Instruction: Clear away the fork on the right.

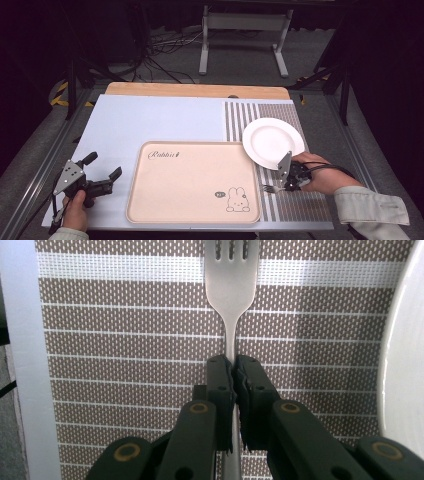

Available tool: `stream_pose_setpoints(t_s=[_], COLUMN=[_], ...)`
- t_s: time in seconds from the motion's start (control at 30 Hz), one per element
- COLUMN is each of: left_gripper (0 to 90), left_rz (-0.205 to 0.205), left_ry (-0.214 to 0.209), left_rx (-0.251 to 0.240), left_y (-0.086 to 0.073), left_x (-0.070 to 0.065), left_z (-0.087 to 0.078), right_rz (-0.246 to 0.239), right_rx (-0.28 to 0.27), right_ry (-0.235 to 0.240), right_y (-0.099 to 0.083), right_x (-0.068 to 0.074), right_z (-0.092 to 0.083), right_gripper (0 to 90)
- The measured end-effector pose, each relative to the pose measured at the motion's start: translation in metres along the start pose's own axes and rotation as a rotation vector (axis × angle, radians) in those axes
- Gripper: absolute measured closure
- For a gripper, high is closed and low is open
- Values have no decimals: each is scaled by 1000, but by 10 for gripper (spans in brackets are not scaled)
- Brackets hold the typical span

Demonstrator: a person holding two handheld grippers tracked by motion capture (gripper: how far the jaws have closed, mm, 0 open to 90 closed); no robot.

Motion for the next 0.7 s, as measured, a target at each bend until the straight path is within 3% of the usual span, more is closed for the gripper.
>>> stream_pose_setpoints(t_s=[0.4,0.7], left_gripper=[3,3], left_rz=[0,2], left_ry=[3,1], left_rx=[-2,3], left_y=[0,0], left_x=[0,0], left_z=[0,0], right_rz=[2,19], right_rx=[20,24], right_ry=[6,-6], right_y=[0,2], right_x=[1,4], right_z=[0,-13], right_gripper=[860,862])
Point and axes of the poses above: each handheld gripper's, and its own axes: z roughly forward along the jaws, y roughly out of its top, x roughly to its left, the point moved 8 cm from there along z, roughly forward along the jaws, and after that the axes turned 12 degrees about -x, right-handed, at the moved point
